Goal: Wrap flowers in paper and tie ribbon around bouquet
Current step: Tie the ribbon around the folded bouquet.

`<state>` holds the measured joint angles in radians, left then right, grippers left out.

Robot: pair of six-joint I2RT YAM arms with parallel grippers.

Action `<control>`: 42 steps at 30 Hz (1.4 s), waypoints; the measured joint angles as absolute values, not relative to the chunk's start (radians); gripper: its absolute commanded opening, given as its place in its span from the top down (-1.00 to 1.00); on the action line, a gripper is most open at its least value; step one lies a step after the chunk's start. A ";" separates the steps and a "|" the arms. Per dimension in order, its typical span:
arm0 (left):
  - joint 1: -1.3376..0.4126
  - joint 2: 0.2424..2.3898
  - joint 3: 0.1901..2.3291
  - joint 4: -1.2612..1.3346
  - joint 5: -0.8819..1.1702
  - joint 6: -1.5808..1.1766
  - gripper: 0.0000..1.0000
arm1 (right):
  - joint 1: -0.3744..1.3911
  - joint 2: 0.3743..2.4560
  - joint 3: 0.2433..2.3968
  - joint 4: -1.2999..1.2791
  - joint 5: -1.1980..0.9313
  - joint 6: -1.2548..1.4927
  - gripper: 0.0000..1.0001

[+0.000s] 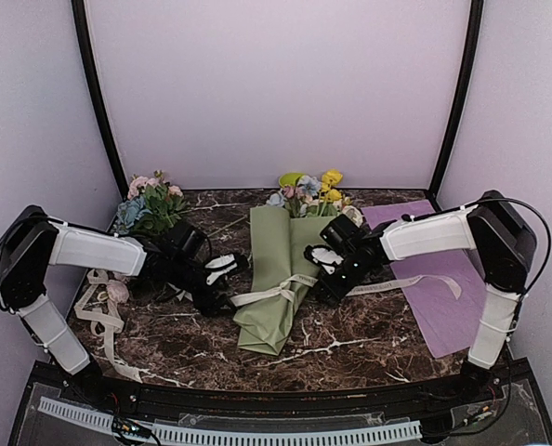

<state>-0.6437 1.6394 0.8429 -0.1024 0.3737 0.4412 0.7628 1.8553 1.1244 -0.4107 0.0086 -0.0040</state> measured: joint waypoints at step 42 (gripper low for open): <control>-0.666 1.671 0.915 0.093 0.141 0.002 1.00 | 0.741 1.730 1.101 -0.376 -0.003 0.179 1.00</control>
